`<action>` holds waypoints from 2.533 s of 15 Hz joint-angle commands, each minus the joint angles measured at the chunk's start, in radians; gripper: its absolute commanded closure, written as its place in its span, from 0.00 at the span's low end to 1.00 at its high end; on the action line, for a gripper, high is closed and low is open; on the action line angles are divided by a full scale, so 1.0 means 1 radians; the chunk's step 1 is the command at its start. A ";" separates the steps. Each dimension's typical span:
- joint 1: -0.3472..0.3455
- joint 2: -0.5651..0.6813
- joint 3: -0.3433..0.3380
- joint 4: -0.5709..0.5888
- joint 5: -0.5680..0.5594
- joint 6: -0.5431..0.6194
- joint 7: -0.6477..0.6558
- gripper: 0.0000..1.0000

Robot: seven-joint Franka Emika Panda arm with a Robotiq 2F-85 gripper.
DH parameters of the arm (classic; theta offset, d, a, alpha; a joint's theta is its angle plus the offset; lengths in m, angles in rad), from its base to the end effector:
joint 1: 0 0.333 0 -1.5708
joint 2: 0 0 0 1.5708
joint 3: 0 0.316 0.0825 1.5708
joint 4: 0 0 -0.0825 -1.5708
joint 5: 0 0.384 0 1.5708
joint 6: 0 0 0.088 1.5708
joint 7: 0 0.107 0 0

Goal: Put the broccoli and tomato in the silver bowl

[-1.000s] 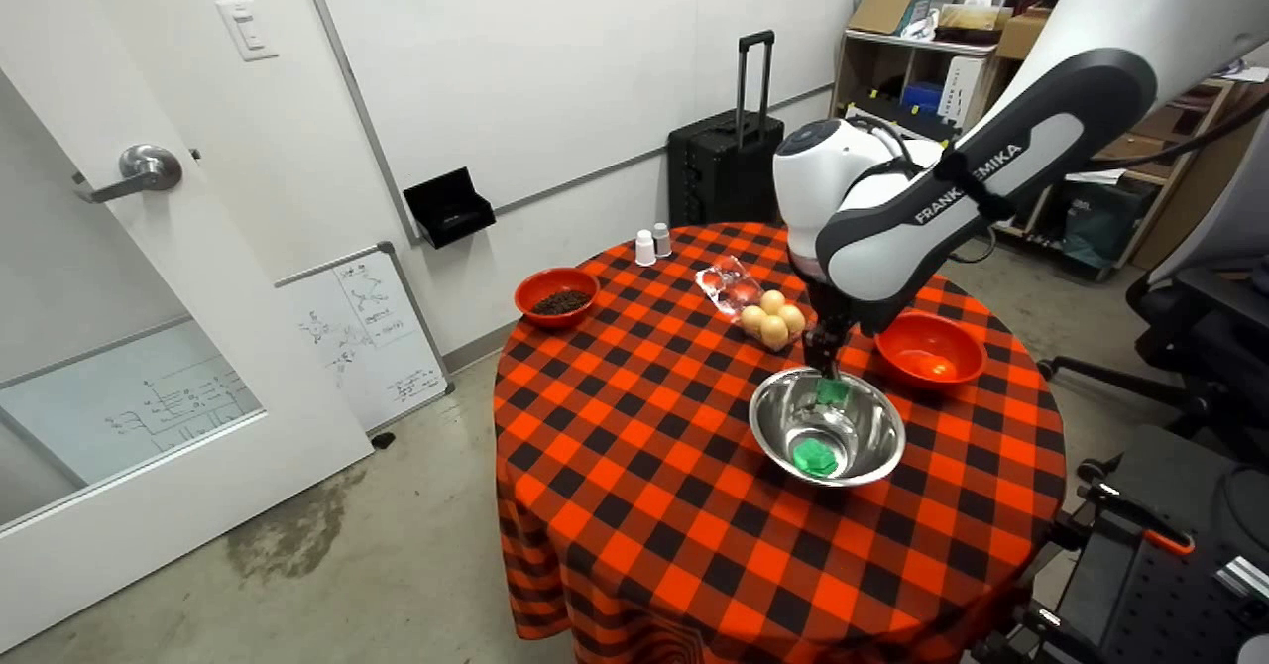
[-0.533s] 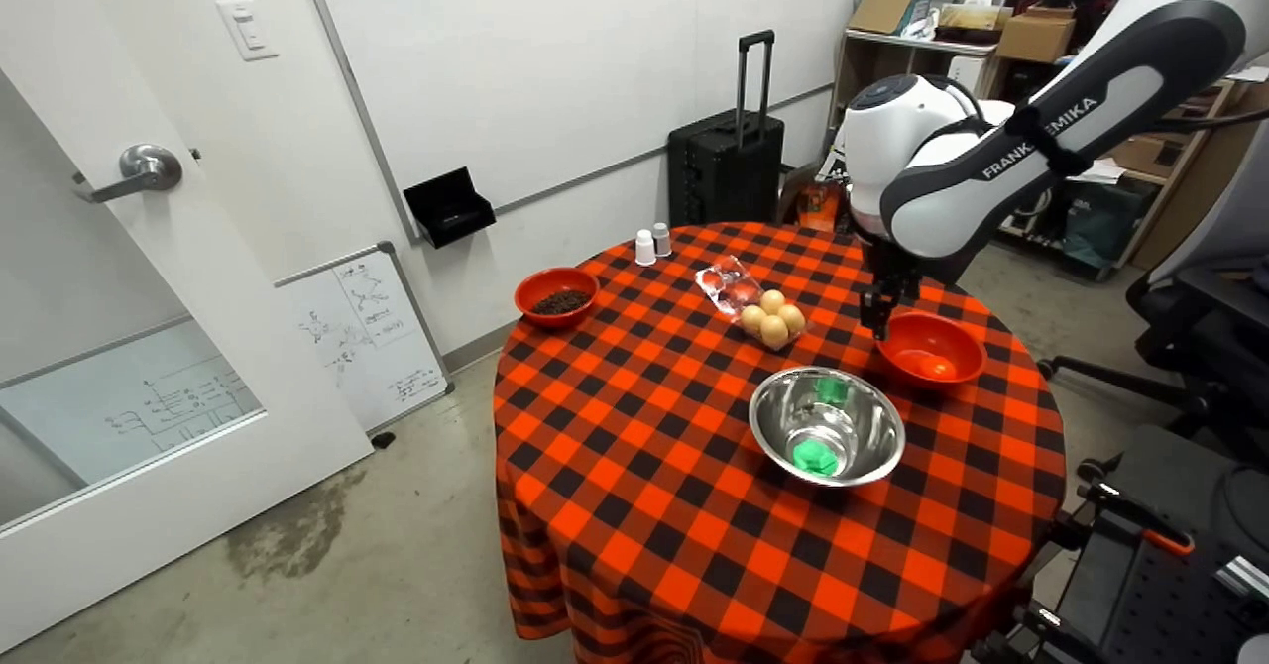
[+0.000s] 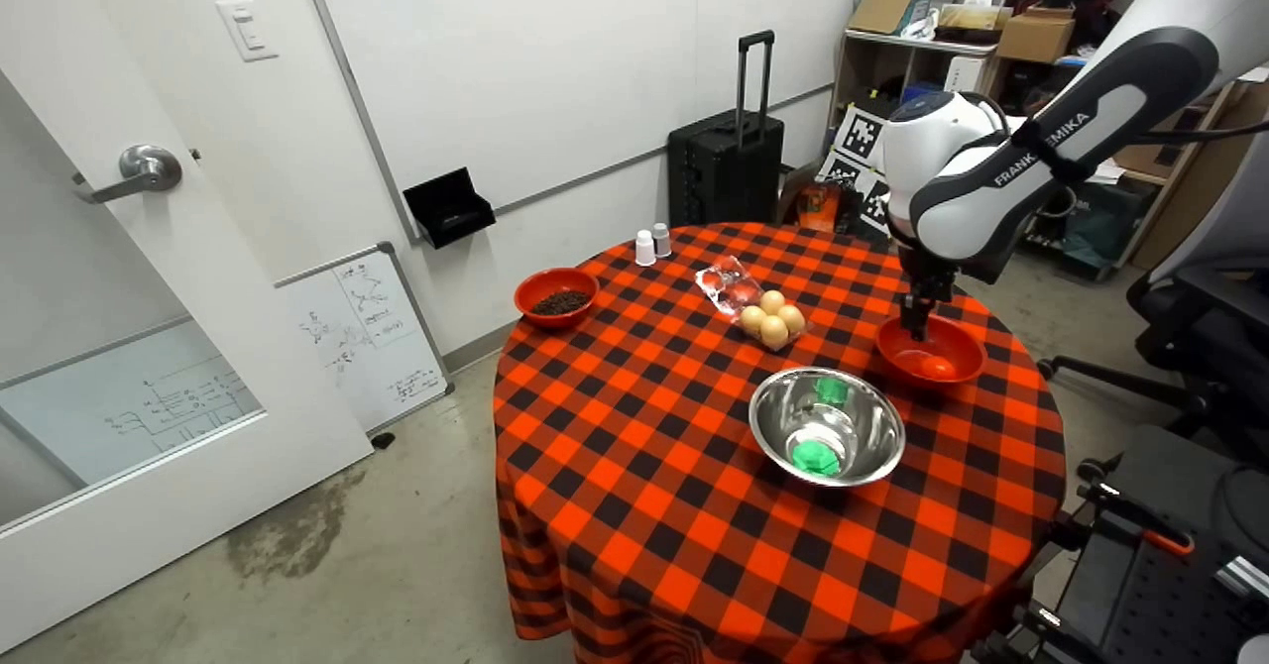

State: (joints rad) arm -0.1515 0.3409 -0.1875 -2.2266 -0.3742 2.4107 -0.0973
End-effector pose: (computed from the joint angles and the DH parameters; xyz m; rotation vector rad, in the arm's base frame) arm 0.5008 -0.1811 0.2097 2.8746 0.0922 -0.3132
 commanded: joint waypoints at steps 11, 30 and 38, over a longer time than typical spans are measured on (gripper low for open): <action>-0.057 0.135 0.051 0.046 0.094 -0.005 -0.204 0.00; -0.109 0.293 0.053 0.190 0.130 -0.082 -0.254 0.55; -0.104 0.245 0.056 0.200 0.129 -0.108 -0.253 0.60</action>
State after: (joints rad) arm -0.2497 0.6212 -0.1445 -2.0379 -0.2617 2.3380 -0.3187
